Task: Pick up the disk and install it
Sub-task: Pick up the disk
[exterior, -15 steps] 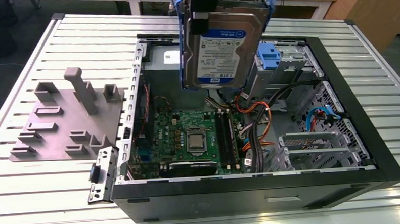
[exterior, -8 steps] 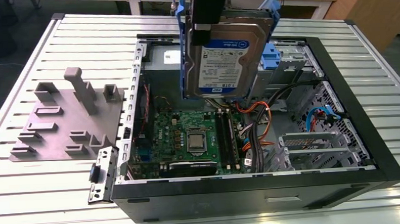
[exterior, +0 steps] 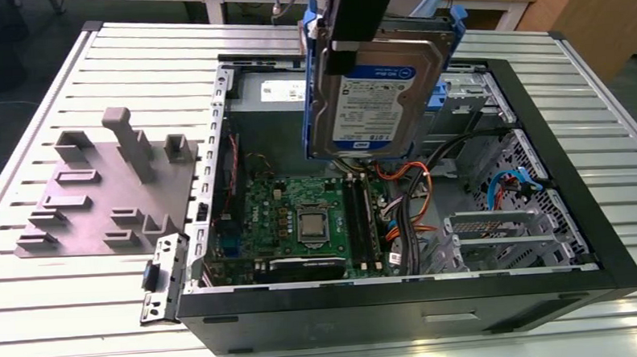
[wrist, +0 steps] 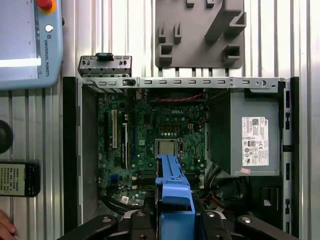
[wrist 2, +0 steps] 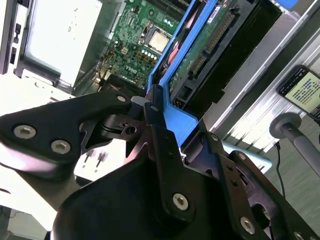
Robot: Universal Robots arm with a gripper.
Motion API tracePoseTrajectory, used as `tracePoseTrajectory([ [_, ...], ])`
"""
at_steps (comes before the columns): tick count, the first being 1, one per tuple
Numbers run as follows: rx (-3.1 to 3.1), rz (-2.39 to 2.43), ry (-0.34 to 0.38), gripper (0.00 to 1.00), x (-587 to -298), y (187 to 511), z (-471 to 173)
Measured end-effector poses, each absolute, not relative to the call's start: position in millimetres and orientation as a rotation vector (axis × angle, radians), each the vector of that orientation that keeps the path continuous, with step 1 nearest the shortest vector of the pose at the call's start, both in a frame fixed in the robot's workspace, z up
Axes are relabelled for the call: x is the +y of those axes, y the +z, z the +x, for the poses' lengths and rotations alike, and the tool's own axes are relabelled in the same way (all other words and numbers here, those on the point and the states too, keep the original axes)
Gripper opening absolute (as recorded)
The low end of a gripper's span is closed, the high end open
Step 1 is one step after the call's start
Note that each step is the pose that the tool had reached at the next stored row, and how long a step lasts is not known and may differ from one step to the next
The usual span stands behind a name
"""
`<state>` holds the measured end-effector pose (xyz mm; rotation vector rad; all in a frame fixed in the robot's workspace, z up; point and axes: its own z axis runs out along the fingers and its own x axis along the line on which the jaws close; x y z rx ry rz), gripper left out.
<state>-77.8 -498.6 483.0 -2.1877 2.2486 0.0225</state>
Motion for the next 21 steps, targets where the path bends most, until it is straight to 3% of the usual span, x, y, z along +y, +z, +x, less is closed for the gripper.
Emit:
tracePoseTrajectory([
  [21, 2.249, -2.188, 0.022, 0.36, -498.6, 482.6, -75.5],
])
